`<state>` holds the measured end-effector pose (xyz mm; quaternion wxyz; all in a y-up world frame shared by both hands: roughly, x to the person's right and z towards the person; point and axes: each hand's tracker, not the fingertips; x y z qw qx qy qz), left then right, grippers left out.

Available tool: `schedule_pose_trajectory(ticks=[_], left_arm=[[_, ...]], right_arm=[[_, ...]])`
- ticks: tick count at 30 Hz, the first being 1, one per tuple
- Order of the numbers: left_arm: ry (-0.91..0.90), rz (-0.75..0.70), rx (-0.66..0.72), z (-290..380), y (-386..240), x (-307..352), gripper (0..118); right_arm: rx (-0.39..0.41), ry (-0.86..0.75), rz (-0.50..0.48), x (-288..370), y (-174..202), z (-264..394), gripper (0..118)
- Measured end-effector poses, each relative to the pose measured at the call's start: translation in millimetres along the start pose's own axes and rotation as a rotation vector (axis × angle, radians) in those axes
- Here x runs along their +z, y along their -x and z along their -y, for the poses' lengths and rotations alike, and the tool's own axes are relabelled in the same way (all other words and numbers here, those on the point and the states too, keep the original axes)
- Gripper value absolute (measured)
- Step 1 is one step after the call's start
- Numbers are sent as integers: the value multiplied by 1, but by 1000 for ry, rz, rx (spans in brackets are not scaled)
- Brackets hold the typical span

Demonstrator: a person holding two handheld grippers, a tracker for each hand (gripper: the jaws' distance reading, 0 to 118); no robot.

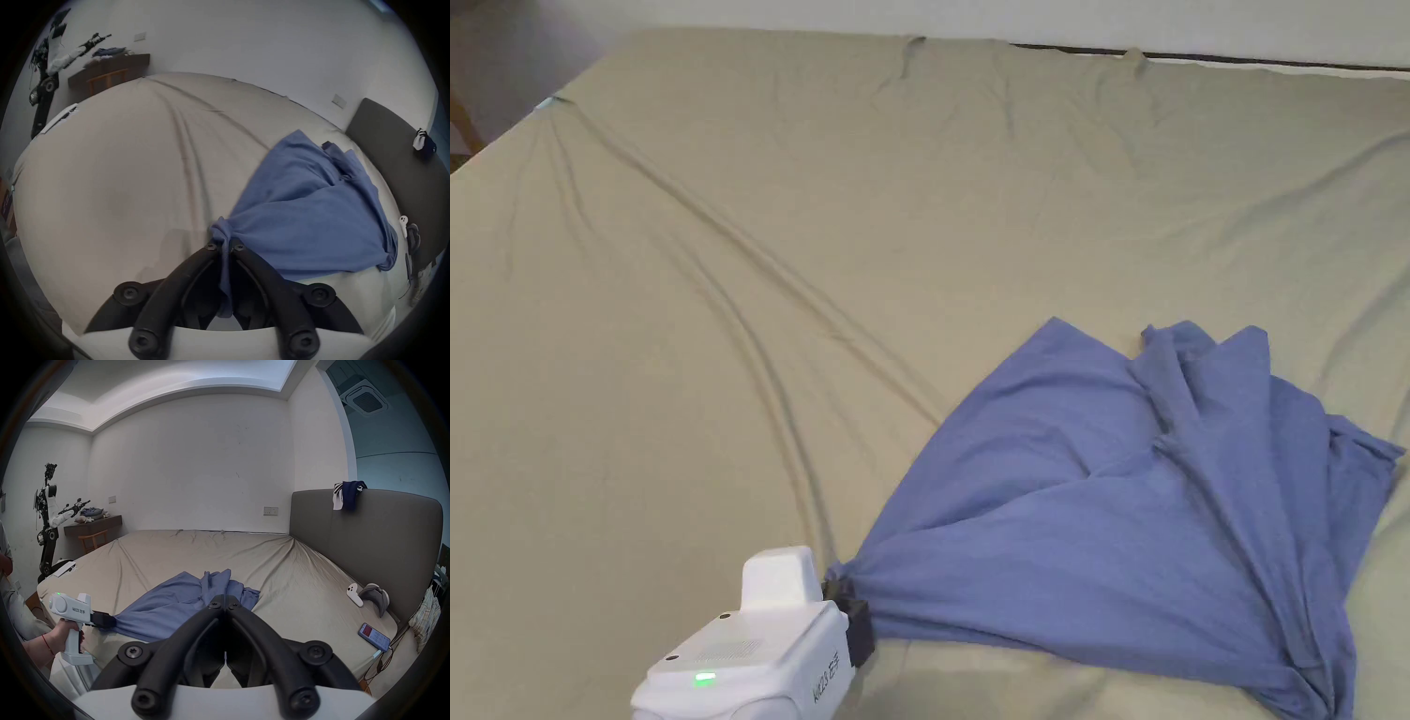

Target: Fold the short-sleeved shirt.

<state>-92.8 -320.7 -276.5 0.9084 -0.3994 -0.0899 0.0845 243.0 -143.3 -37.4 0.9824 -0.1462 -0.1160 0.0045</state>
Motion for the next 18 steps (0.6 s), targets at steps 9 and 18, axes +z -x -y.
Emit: schedule_pose_trajectory(ticks=[9,18], left_arm=[[-47,-43,2,-1,4,22,1],[-62,10,20,-14,0,38,1]], right_arm=[[-40,11,-38,-38,-16,-6,0],[-15,80,-211,-274,-27,-79,0]])
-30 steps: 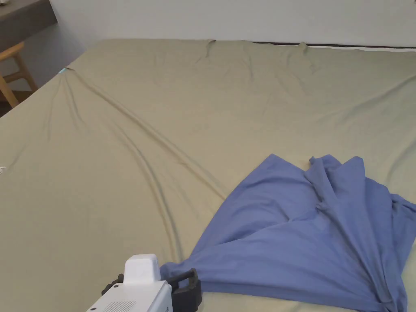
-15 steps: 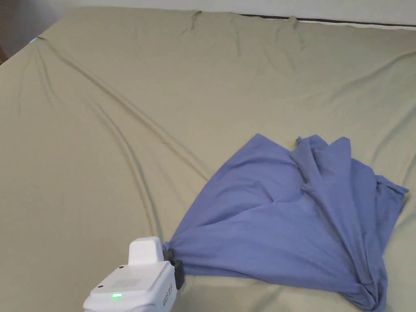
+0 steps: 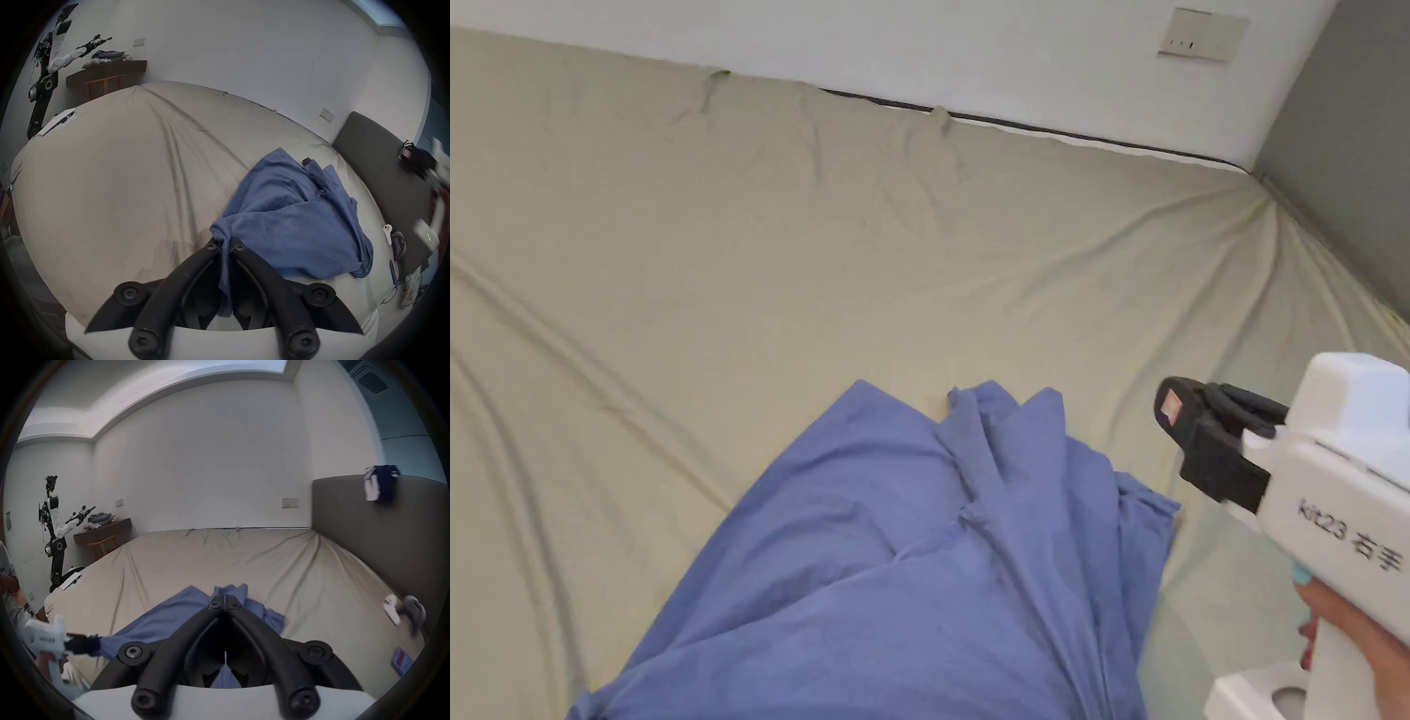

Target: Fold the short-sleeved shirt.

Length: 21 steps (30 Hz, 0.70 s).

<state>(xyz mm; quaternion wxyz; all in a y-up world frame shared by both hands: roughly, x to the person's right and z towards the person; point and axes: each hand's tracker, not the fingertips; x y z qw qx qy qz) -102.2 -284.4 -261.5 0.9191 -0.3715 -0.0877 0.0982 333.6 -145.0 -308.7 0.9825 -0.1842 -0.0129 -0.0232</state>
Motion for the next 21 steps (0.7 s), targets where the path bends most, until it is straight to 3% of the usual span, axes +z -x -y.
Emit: schedule_pose_trajectory(ticks=[3,5,6,7,8,9,10,11,15,17,18,19,21], left_arm=[[11,7,4,-1,-3,1,1],[19,10,-2,-3,-5,1,1],[27,9,-9,-5,-5,2,1],[25,7,-13,-6,-6,2,1],[25,6,-12,-8,-6,2,1],[27,9,-12,-11,-6,2,1],[30,9,-10,-13,-6,1,1],[31,7,-8,-13,-6,1,1],[31,4,-25,-17,-8,-4,1],[33,1,-35,-19,-9,-7,1],[34,4,-34,-20,-8,-8,1],[36,5,-35,-20,-9,-9,1],[40,5,-35,-22,-11,-9,1]], right_arm=[[4,152,-9,-103,-14,-19,0],[-60,305,-9,-172,-29,-20,1],[-94,390,-16,-203,-39,-17,16],[-112,464,-20,-229,-47,-11,70],[-124,548,10,-255,-52,-5,110],[-126,619,70,-275,-57,6,117],[-46,543,189,-282,-66,1,108],[-126,608,116,-295,-68,11,106],[-225,788,218,-324,-71,44,106],[-283,875,268,-329,-77,66,100],[-257,838,253,-328,-73,68,99],[-181,798,251,-326,-66,61,94],[-107,829,252,-320,-53,58,71]])
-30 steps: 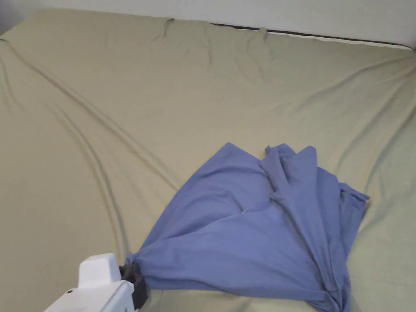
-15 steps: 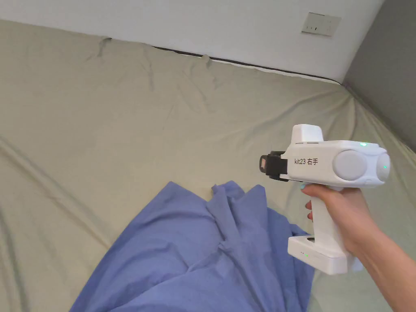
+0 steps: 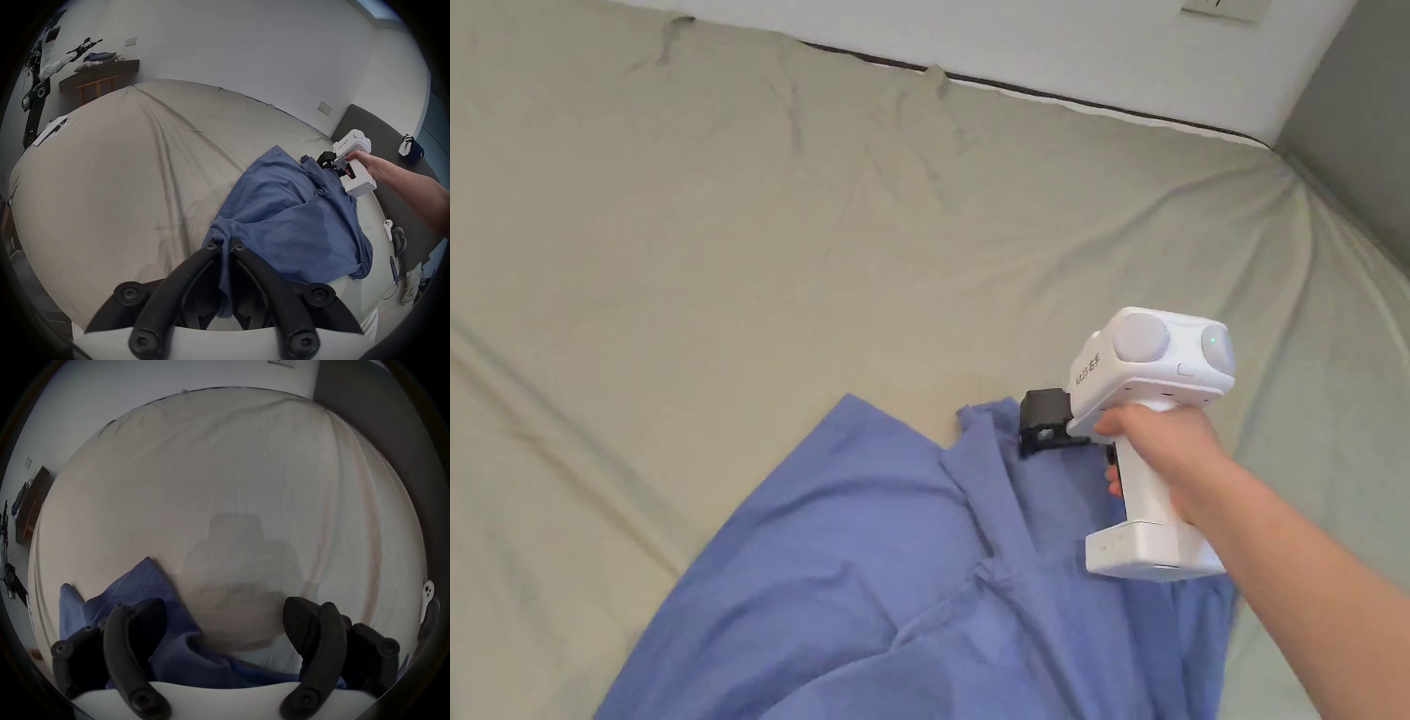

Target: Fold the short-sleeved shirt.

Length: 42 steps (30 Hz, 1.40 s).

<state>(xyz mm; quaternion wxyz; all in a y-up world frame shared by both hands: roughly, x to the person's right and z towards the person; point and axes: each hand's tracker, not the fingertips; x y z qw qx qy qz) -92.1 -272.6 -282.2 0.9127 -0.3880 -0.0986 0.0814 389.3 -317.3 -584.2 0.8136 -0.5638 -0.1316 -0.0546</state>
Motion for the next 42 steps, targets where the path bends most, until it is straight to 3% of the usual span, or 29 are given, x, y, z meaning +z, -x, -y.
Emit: schedule_pose_trajectory(ticks=[2,3,5,6,7,9,17,26,29,30,32,33,34,39,41,42], left_arm=[[-4,6,-8,0,-2,1,1],[-9,5,-17,0,-4,2,1],[-15,12,-27,-1,-7,5,1],[-20,15,-30,-1,-9,8,1],[-23,20,-31,-1,-11,10,1],[-29,25,-39,-3,-13,14,1],[-107,52,-42,-21,-16,36,1],[-455,132,-152,-101,-45,113,1],[-623,150,-193,-139,-55,158,1],[-682,160,-194,-150,-57,174,1],[-796,154,-227,-173,-65,209,1],[-862,138,-252,-184,-71,229,1],[-907,129,-268,-192,-75,244,1],[-1068,174,-335,-223,-96,325,1],[-1122,155,-374,-226,-101,351,1],[-1150,141,-402,-228,-103,363,1]], right_arm=[[37,-19,-38,12,9,4,11],[53,-16,-17,14,15,2,2],[196,-52,151,15,26,8,2],[227,-51,76,13,26,11,2],[206,-78,91,25,27,23,2],[136,-111,26,39,14,27,2],[22,-359,-165,147,-50,51,1],[-124,-789,-298,320,-124,159,1],[-81,-998,-175,394,-133,200,1],[-21,-1067,-101,419,-133,213,1],[14,-1214,-39,465,-130,236,1],[79,-1323,-3,491,-129,246,1],[-4,-1288,-58,501,-131,255,1],[74,-1530,-5,579,-126,297,1],[48,-1567,-33,598,-126,307,1],[93,-1602,-5,610,-124,311,1]])
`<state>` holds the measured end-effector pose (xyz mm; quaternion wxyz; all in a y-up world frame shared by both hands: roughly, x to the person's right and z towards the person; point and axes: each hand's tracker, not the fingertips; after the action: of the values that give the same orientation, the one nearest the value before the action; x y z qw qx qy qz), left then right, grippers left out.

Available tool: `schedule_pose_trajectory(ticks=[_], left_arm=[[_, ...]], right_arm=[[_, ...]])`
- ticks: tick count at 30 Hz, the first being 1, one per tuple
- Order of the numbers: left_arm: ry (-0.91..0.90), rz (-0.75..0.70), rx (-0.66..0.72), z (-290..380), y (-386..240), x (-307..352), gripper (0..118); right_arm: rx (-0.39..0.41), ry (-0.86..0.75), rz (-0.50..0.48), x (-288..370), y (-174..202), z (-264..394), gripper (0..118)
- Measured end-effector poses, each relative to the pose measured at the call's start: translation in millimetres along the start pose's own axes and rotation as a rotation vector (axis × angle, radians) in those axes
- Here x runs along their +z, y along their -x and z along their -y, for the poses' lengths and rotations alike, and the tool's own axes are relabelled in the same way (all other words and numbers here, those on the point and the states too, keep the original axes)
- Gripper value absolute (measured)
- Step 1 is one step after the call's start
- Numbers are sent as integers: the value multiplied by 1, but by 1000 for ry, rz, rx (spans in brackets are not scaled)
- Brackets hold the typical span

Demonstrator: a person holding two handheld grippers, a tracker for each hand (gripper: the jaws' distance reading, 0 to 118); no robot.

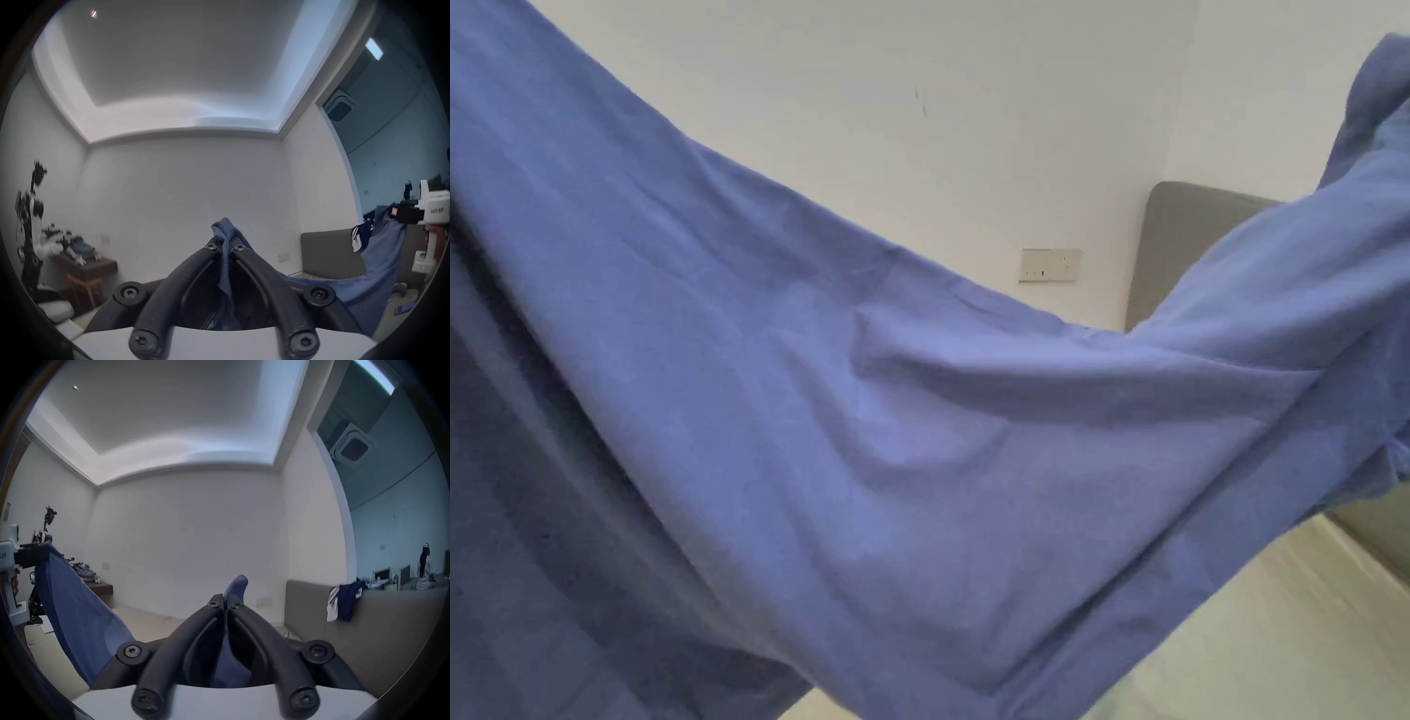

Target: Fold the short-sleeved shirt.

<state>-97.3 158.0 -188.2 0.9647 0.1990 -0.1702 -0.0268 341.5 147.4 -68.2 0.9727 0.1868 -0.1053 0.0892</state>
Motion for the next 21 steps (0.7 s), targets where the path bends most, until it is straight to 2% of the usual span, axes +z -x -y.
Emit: schedule_pose_trajectory(ticks=[2,5,10,17,20,21], left_arm=[[-20,0,-31,-17,1,5,1],[-27,21,-34,-31,10,3,1],[43,40,-47,-27,25,-29,1],[186,0,-19,19,50,-135,1],[231,-39,-12,49,57,-186,1],[241,-44,-13,62,59,-203,1]], right_arm=[[-25,-8,5,5,-9,-9,1],[-22,-27,-1,6,-11,-20,1],[-23,8,-13,-19,-14,-17,1],[-48,170,-47,-125,-18,20,1],[-120,264,-48,-185,-18,53,1],[-85,278,-65,-204,-13,61,1]])
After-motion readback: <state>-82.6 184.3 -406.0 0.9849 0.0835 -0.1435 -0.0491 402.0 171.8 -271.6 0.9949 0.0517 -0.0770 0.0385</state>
